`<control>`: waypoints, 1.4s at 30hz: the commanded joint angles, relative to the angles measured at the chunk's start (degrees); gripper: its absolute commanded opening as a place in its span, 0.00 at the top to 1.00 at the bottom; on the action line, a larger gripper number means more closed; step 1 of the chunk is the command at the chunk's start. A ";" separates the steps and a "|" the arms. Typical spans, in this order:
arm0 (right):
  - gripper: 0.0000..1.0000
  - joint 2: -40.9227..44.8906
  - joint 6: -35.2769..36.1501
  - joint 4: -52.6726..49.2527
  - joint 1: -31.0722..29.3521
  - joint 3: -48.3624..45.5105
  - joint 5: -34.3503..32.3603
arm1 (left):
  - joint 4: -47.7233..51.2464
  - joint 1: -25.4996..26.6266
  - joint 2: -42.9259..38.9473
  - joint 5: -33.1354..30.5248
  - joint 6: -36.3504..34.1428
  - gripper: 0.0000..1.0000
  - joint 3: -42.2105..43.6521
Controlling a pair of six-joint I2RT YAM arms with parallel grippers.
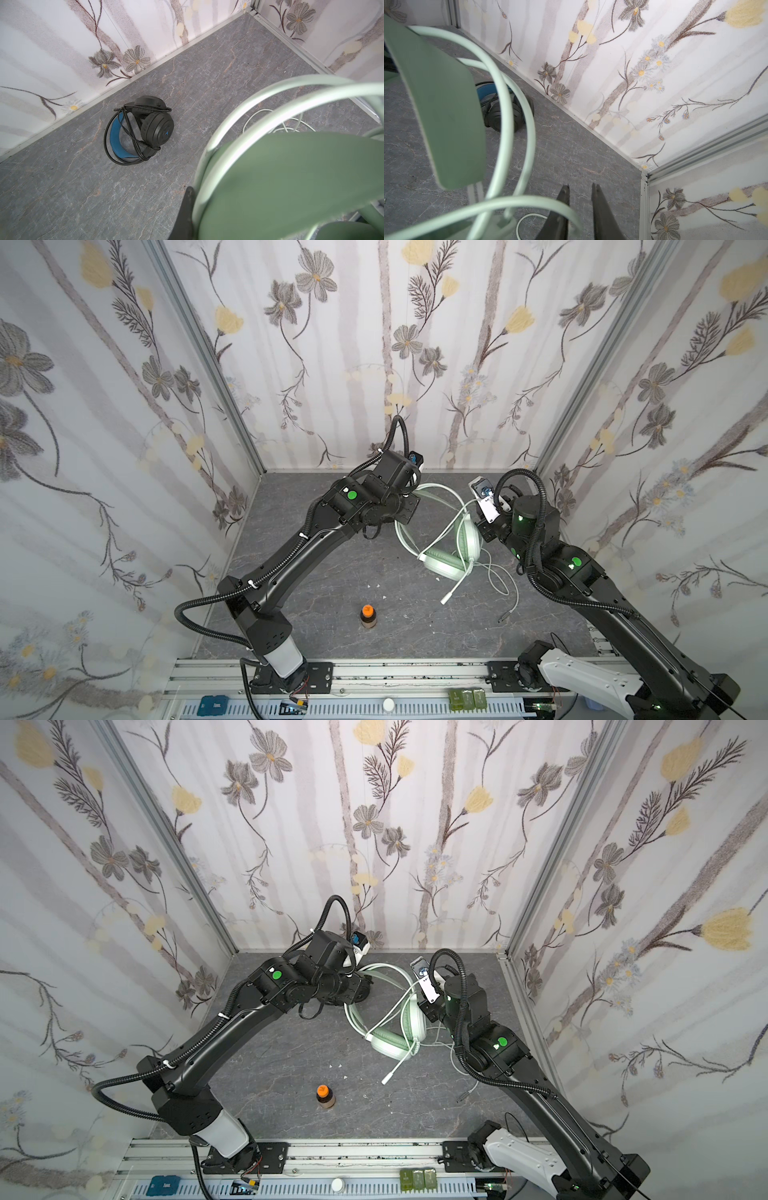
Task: Wrap the headphones
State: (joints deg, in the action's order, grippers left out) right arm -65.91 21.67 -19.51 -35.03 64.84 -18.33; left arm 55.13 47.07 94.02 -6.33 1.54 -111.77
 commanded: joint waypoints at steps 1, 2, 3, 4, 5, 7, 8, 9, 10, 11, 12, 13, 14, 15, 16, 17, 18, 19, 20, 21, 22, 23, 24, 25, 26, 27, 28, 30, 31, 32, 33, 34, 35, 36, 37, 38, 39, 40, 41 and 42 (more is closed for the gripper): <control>0.75 1.16 -1.62 4.72 0.97 -1.48 2.85 | -2.79 -0.47 -1.31 3.80 2.76 1.00 -1.64; 0.73 1.66 -1.97 5.36 1.39 -2.18 3.57 | -2.84 -0.55 -1.45 4.03 3.11 1.00 -1.94; 0.71 2.10 -2.33 6.10 1.92 -2.83 4.66 | -3.07 -0.59 -1.57 4.36 3.47 1.00 -2.22; 0.70 2.34 -2.72 6.53 2.38 -3.29 5.65 | -3.42 -0.66 -1.64 4.88 3.73 1.00 -2.46; 0.70 2.57 -3.10 7.13 2.72 -3.82 6.27 | -3.75 -0.74 -1.65 5.25 4.11 1.00 -2.78; 0.69 2.99 -3.96 8.43 3.35 -4.73 7.96 | -4.85 -0.97 -1.80 6.59 5.17 1.00 -3.13; 0.68 3.29 -4.29 9.25 3.60 -5.28 9.02 | -5.53 -1.09 -1.85 7.24 5.80 1.00 -3.21; 0.67 3.78 -4.51 10.45 3.78 -6.21 10.20 | -6.26 -1.18 -1.91 8.12 6.56 1.00 -3.32; 0.66 4.39 -4.83 11.75 3.95 -7.19 11.31 | -6.85 -1.19 -1.92 8.94 7.36 1.00 -3.68; 0.65 4.82 -5.17 13.00 4.13 -7.97 12.04 | -7.34 -1.27 -1.92 9.77 8.08 1.00 -4.16; 0.65 5.11 -5.59 13.83 4.22 -8.50 12.60 | -7.49 -1.28 -1.82 10.45 8.50 1.00 -4.77; 0.65 5.34 -6.02 14.63 4.59 -8.99 13.25 | -7.82 -1.37 -1.67 11.11 9.09 1.00 -5.48; 0.65 5.51 -6.49 15.35 4.98 -9.43 13.92 | -8.07 -1.28 -1.50 11.86 9.56 1.00 -6.32; 0.65 5.62 -6.91 15.81 5.16 -9.68 14.37 | -8.17 -1.40 -1.28 12.48 10.02 1.00 -7.05; 0.65 5.80 -7.29 16.53 5.61 -10.03 15.35 | -8.20 -1.45 -0.93 13.24 10.37 1.00 -8.12; 0.65 6.02 -7.58 17.01 6.00 -10.16 16.26 | -8.06 -1.49 -0.55 13.93 10.57 1.00 -9.26; 0.65 6.13 -7.66 17.34 6.25 -10.21 16.80 | -7.63 -1.51 -0.19 14.25 10.59 1.00 -10.14; 0.65 6.63 -7.79 18.03 6.49 -10.49 17.39 | -7.06 -1.52 0.22 14.41 10.46 1.00 -11.22; 0.65 7.13 -7.83 18.79 6.68 -10.98 17.91 | -6.53 -1.52 0.51 14.25 10.29 1.00 -12.05; 0.65 7.66 -7.89 19.42 6.85 -11.38 18.11 | -5.91 -1.57 0.78 14.16 10.03 1.00 -12.65; 0.64 8.25 -7.87 19.85 7.03 -11.80 18.43 | -5.17 -1.51 1.19 13.96 9.70 1.00 -13.30; 0.64 8.79 -7.87 20.40 7.16 -12.30 18.63 | -4.19 -1.52 1.56 13.67 9.34 1.00 -14.06; 0.63 9.17 -7.87 20.72 7.43 -12.65 18.80 | -3.50 -1.54 1.90 13.51 9.00 1.00 -14.54; 0.63 9.61 -7.87 20.97 7.67 -13.05 19.22 | -2.77 -1.54 2.15 13.21 8.63 1.00 -15.02; 0.61 10.02 -7.87 21.31 7.95 -13.45 19.81 | -1.97 -1.54 2.42 12.79 8.20 1.00 -15.39; 0.59 10.41 -7.72 21.67 8.08 -13.79 20.30 | -1.29 -1.54 2.65 12.45 7.73 1.00 -15.72; 0.56 11.15 -7.53 22.24 8.21 -14.14 20.83 | -0.23 -1.67 3.03 11.95 7.11 1.00 -16.28; 0.54 12.30 -6.73 22.96 8.57 -14.86 22.14 | 1.66 -1.61 3.78 11.26 5.82 1.00 -17.29; 0.53 12.83 -6.03 23.02 8.74 -15.21 22.77 | 2.87 -1.54 4.26 10.73 4.93 1.00 -17.96; 0.52 13.36 -5.41 22.97 8.91 -15.54 22.89 | 3.94 -1.55 4.65 10.59 4.19 1.00 -18.65; 0.52 13.83 -4.89 23.02 9.13 -15.83 23.38 | 4.69 -1.54 4.90 10.53 3.68 1.00 -19.16; 0.51 14.41 -4.31 23.01 9.50 -16.30 24.26 | 5.42 -1.54 5.33 10.58 3.14 1.00 -19.61; 0.50 14.86 -4.03 23.02 9.92 -16.76 24.84 | 5.90 -1.62 5.52 10.59 2.88 1.00 -20.07; 0.49 15.16 -4.09 23.07 10.36 -17.00 25.46 | 6.16 -1.56 5.69 11.00 2.83 1.00 -20.32; 0.49 15.36 -4.16 23.20 10.74 -17.27 26.22 | 6.17 -1.67 5.89 11.62 2.85 1.00 -20.62; 0.49 15.33 -4.50 23.44 11.03 -17.56 26.84 | 6.21 -1.64 6.19 12.30 3.10 1.00 -21.00; 0.48 15.37 -4.83 23.61 11.20 -17.93 27.56 | 6.13 -1.63 6.41 12.71 3.36 1.00 -21.28; 0.48 15.35 -5.26 23.93 11.43 -18.35 28.26 | 5.93 -1.65 6.60 13.19 3.58 1.00 -21.47; 0.47 15.52 -5.85 24.43 11.51 -18.78 28.68 | 5.82 -1.76 6.77 13.54 3.81 1.00 -21.73; 0.46 15.71 -6.49 25.04 11.56 -19.41 29.04 | 5.45 -1.87 6.86 13.98 4.27 1.00 -21.75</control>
State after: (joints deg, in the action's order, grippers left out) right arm -50.37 16.10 3.05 -23.53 46.37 5.96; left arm 64.66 45.32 100.62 3.55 3.40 -132.57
